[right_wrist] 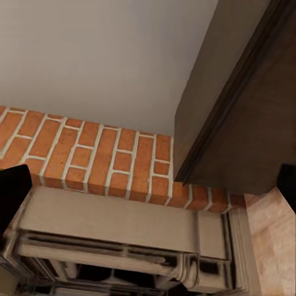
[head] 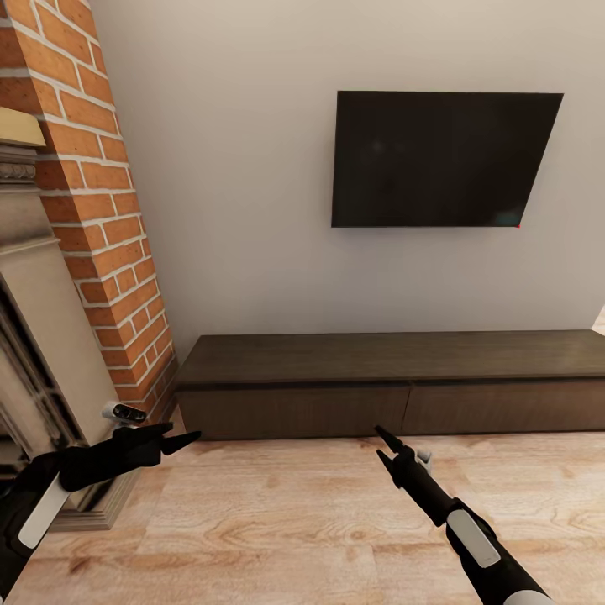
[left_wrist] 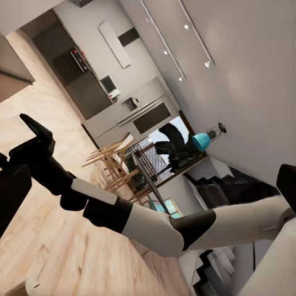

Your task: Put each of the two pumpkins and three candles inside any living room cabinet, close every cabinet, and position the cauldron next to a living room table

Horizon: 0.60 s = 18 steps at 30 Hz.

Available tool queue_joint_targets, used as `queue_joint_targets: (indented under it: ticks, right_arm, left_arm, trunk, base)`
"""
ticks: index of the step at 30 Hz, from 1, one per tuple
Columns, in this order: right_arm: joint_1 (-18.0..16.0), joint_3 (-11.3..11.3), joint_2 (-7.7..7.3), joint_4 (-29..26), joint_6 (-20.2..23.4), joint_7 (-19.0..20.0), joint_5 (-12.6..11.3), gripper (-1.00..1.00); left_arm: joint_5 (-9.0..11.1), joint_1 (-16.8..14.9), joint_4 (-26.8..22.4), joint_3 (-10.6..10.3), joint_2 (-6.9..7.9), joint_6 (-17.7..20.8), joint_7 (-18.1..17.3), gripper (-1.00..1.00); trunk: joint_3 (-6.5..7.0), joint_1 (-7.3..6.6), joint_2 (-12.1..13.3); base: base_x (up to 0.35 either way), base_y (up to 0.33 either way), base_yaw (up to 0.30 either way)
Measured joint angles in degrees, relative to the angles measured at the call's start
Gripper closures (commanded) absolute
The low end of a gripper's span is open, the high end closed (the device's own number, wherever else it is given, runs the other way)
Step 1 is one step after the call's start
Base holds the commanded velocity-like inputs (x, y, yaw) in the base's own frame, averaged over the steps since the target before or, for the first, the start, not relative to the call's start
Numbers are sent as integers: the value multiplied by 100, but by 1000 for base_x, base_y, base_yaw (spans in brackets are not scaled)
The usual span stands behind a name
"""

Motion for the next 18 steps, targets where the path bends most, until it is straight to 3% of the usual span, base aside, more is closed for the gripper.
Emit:
queue_joint_targets:
  ticks: [7,18]
  right_arm:
    - [-1,1,-5,30,13,-20,-376,-100]
    - [0,1,6,118,-34,-76,-419,-100]
  left_arm:
    - [4,1,-20,10,7,-2,0,-100]
    - [-8,1,1,-14,-2,-7,0,-100]
  trunk:
    - [0,-2,0]
    - [0,-4,0]
  base:
    - [64,0,0]
    - [323,0,0]
